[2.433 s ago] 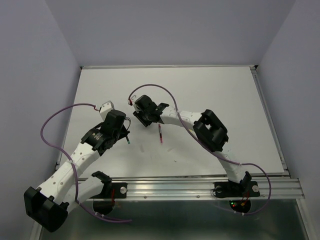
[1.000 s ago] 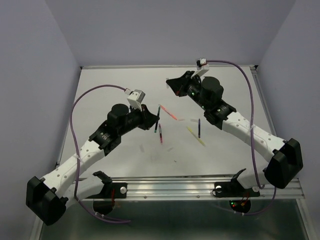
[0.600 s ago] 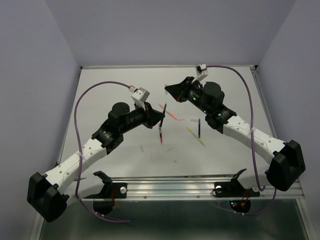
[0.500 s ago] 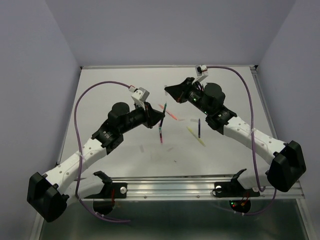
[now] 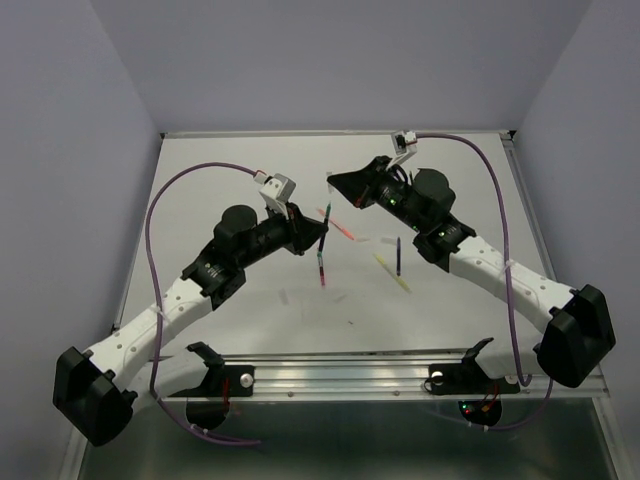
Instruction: Insert the pens into the pen caps
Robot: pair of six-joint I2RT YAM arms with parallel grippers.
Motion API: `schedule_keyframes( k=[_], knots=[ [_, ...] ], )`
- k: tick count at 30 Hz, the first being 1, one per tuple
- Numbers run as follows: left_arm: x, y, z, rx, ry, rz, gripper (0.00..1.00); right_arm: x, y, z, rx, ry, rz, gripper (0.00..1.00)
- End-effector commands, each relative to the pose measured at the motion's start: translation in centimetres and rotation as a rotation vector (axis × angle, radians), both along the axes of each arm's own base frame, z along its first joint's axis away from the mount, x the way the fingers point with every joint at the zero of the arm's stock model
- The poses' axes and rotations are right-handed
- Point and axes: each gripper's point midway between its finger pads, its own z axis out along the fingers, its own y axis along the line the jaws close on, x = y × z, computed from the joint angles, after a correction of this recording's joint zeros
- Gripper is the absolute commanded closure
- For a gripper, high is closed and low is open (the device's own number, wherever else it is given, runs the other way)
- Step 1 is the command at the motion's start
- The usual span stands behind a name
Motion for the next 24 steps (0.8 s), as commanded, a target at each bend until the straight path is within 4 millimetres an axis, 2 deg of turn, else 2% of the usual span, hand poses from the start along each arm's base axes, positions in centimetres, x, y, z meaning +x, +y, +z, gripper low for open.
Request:
schedule_keyframes(
  k=[1,6,12,19,24],
  knots=[
    [0.1,0.4,4.8,-0.087,-0.102,0.030,1.00,-1.2,-0.5,2.8,0.053,-0.085,0.020,0.99],
    [0.1,0.8,5.6,-0.105,-0.111,0.054,1.00,-1.3,-0.5,2.6,0.050,-0.081,0.023,0.99],
    [0.3,0.7,5.3,-0.100,-0.105,0.055,1.00,-1.1,0.2,2.3,0.063,-0.076,0.049,0.99],
    [0.3,0.2,4.6,-0.101,-0.079,0.039,1.00,-0.5,0.7,2.9,0.085,-0.085,0.049,0.99],
    [0.3,0.3,4.9,-0.107,-0.084,0.042,1.00,-0.8,1.2,2.9,0.083,-0.086,0.085,0.99]
  ],
)
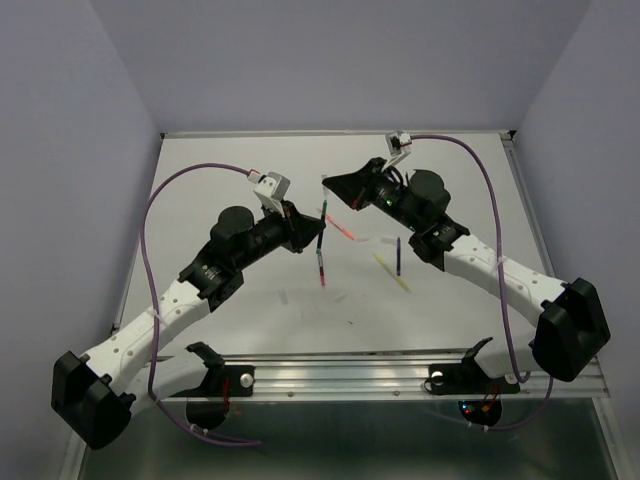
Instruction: Insert the pens into the pen caps
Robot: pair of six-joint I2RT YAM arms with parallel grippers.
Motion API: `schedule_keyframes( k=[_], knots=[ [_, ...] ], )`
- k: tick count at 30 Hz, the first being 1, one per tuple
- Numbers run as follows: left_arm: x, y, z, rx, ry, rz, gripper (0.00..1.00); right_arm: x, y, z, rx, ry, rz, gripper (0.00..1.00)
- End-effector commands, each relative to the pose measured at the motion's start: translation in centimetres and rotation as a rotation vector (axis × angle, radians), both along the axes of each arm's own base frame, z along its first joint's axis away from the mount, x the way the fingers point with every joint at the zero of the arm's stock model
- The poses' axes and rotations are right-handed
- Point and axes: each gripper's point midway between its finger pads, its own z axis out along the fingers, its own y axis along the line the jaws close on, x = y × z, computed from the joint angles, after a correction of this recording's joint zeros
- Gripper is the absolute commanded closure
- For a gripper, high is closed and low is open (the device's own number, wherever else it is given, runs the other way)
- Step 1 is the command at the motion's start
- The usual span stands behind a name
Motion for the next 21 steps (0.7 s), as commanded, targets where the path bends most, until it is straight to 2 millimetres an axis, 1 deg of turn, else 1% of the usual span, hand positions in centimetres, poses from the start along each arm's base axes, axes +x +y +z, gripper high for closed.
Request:
schedule_keyframes(
  k=[1,5,7,11,16,21],
  knots=[
    [0.0,-0.4,4.0,-0.070,-0.091,-0.012,1.00,-0.6,0.4,3.2,0.060,-0.080,0.043,0.99],
    [0.3,-0.2,4.1,-0.052,-0.099,0.001,1.00,-0.9,0.4,2.6,0.050,-0.069,0.048,0.99],
    [0.4,-0.2,4.2,-0.046,-0.100,0.005,1.00,-0.9,0.2,2.8,0.053,-0.072,0.040,0.99],
    [0.6,-0.3,3.7,-0.038,-0.090,0.008,1.00,-0.5,-0.2,3.3,0.062,-0.082,0.011,0.99],
    [0.9,-0.3,3.4,-0.036,-0.077,0.019,1.00,-0.5,-0.2,4.0,0.070,-0.094,0.007,0.99],
    [0.9,-0.3,3.2,-0.030,-0.076,0.017,1.00,-0.1,-0.6,5.0,0.075,-0.120,-0.023,0.99]
  ],
)
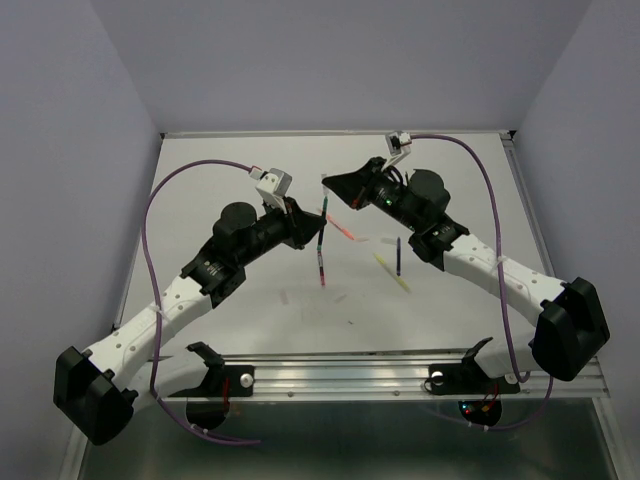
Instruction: Insert the pens into the pen caps
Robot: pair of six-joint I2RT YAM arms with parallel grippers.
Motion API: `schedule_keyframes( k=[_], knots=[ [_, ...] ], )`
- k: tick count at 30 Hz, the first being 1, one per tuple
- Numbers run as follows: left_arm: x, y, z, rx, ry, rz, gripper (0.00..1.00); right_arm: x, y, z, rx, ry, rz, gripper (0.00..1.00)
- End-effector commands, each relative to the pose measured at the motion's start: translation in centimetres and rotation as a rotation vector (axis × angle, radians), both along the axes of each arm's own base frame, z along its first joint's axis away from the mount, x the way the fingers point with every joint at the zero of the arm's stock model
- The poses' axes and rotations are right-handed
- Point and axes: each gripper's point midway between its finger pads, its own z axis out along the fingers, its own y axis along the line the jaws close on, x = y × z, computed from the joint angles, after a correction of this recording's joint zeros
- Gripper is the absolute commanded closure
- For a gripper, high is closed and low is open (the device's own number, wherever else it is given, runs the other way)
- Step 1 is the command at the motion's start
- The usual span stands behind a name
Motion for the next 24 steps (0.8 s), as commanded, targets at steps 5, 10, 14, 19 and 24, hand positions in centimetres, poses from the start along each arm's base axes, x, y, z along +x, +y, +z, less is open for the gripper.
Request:
schedule_keyframes(
  k=[5,10,14,19,24],
  knots=[
    [0.3,-0.1,3.0,-0.036,-0.075,0.009,1.00,-0.1,-0.8,5.8,0.079,-0.140,-0.032,0.99],
    [0.1,-0.2,3.4,-0.042,-0.084,-0.005,1.00,-0.4,-0.6,5.4,0.072,-0.130,-0.015,0.99],
    [0.2,-0.1,3.3,-0.041,-0.081,0.002,1.00,-0.4,-0.3,5.2,0.072,-0.125,0.002,0.99],
    [0.1,-0.1,3.3,-0.049,-0.078,0.003,1.00,-0.7,-0.1,4.6,0.061,-0.122,0.021,0.99],
    [0.3,0.1,3.5,-0.052,-0.074,0.022,1.00,-1.2,-0.6,5.0,0.068,-0.127,0.012,0.99]
  ],
)
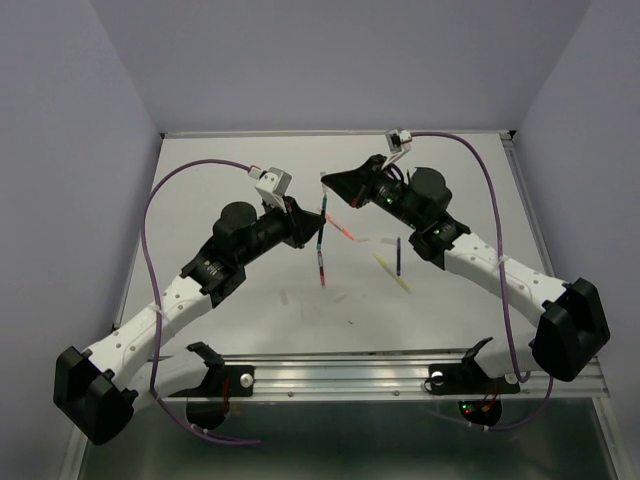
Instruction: Insert the pens into the pen caps
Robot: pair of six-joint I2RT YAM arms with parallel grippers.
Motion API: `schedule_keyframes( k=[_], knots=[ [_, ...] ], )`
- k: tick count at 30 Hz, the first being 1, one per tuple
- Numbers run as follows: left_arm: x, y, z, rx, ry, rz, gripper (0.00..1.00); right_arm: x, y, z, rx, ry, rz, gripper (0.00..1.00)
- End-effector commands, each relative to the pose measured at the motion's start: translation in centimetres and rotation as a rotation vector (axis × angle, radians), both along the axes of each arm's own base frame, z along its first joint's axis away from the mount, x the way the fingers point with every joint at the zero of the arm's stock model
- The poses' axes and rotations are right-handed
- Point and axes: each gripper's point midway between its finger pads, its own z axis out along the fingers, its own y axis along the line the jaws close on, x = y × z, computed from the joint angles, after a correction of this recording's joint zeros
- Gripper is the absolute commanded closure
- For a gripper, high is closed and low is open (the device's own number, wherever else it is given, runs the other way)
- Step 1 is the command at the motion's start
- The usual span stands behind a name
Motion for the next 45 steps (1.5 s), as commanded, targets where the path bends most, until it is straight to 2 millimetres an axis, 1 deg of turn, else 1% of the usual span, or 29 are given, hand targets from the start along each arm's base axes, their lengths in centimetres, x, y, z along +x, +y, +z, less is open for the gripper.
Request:
schedule_keyframes(
  k=[1,8,9,12,15,17,20,25,30,32,36,40,45],
  knots=[
    [0.1,0.0,3.5,-0.057,-0.076,0.010,1.00,-1.2,-0.8,4.1,0.066,-0.103,0.007,0.99],
    [-0.4,0.2,4.3,-0.099,-0.090,0.007,1.00,-1.3,-1.2,3.7,0.053,-0.102,-0.009,0.99],
    [-0.5,0.2,4.4,-0.102,-0.089,0.004,1.00,-1.5,-1.0,3.8,0.051,-0.108,0.005,0.99],
    [-0.6,0.0,4.7,-0.106,-0.098,-0.012,1.00,-1.4,-0.5,3.3,0.042,-0.101,0.027,0.99],
    [-0.8,-0.2,4.7,-0.107,-0.099,-0.026,1.00,-0.9,-0.3,2.6,0.034,-0.086,0.020,0.99],
    [-0.7,-0.2,4.6,-0.108,-0.092,-0.024,1.00,-0.9,-0.1,2.4,0.039,-0.078,0.031,0.99],
    [-0.5,-0.4,4.2,-0.100,-0.080,-0.019,1.00,-1.4,0.1,3.0,0.065,-0.093,0.054,0.99],
    [-0.4,-0.6,4.0,-0.101,-0.070,-0.029,1.00,-1.0,0.0,3.2,0.084,-0.087,0.036,0.99],
    [-0.5,-0.7,3.6,-0.102,-0.056,-0.035,1.00,-0.1,-0.5,3.7,0.104,-0.096,-0.018,0.99],
    [-0.6,-0.6,3.6,-0.106,-0.054,-0.030,1.00,-0.1,-0.5,4.0,0.100,-0.104,-0.022,0.99],
    [-0.4,-0.3,3.9,-0.110,-0.061,-0.010,1.00,-0.2,-0.5,3.6,0.083,-0.101,-0.013,0.99],
    [-0.4,-0.1,4.1,-0.106,-0.071,-0.002,1.00,0.1,-0.8,3.0,0.065,-0.094,-0.042,0.99],
    [-0.1,-0.1,3.7,-0.083,-0.062,0.009,1.00,0.1,-0.9,3.4,0.067,-0.101,-0.046,0.99]
  ],
)
